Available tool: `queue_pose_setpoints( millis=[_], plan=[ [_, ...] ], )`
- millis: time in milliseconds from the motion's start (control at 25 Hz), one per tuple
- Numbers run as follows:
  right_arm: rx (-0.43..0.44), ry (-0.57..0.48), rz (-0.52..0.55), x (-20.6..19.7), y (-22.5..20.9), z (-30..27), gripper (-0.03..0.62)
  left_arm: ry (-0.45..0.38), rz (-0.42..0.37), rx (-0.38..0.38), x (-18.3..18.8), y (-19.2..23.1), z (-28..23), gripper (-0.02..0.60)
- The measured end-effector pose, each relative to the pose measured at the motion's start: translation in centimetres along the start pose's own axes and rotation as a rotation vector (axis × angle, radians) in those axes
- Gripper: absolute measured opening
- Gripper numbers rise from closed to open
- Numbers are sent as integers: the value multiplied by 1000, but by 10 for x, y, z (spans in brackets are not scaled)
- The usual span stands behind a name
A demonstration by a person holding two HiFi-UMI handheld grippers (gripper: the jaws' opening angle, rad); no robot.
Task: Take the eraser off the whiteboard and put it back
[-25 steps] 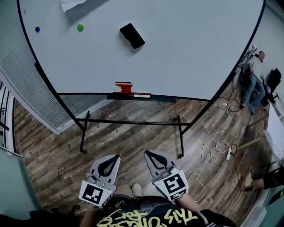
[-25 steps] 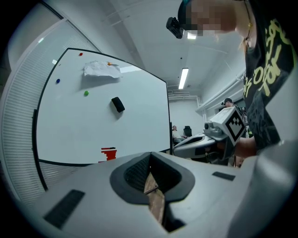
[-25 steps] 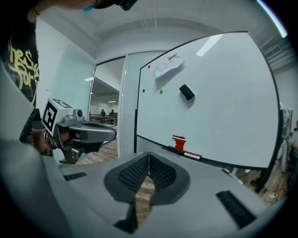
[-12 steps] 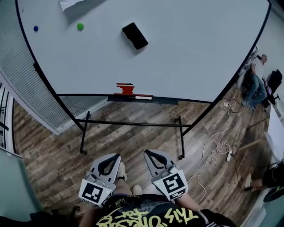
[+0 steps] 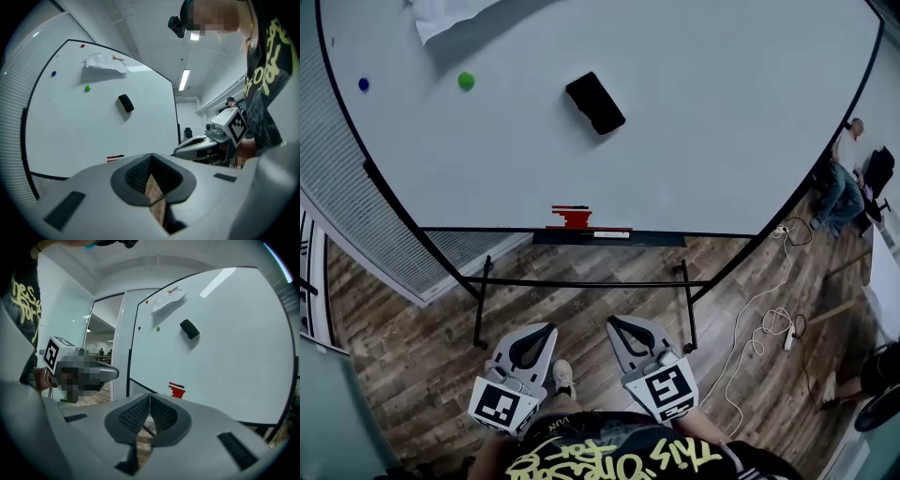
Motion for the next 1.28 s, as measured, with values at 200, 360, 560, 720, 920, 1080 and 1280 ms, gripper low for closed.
queue_pose_setpoints(
  millis=[200,360,560,720,920,1080,1280],
  plan=[
    [-7,7,38,9,-15,-24,10,-34,21,8,3,29,-18,8],
    [-37,14,-49,12,-22,-39,10,3,-20,-15,-2,49,-29,8],
    [-60,30,-37,17,-37,-60,11,13,-26,-47,1,72,-50,8],
    [-96,36,-37,22,-45,-76,11,13,-28,-69,5,90,-63,8],
    [-133,38,-14,31,-55,-95,11,0,-36,-111,2,112,-73,8],
    [-162,30,-6,34,-62,-110,11,-6,-15,-128,8,128,-82,8],
    [-207,27,-90,39,-67,-125,11,-12,-9,-145,8,145,-91,8]
  ],
)
Point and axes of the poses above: the fingertips, and each gripper's own axes: z backward along the fingers, y to its left, x out of its top, the point moved 6 cm from there along z, backward along the fingers, and after that the axes turned 3 degrees about -z, right-handed, at the moved point
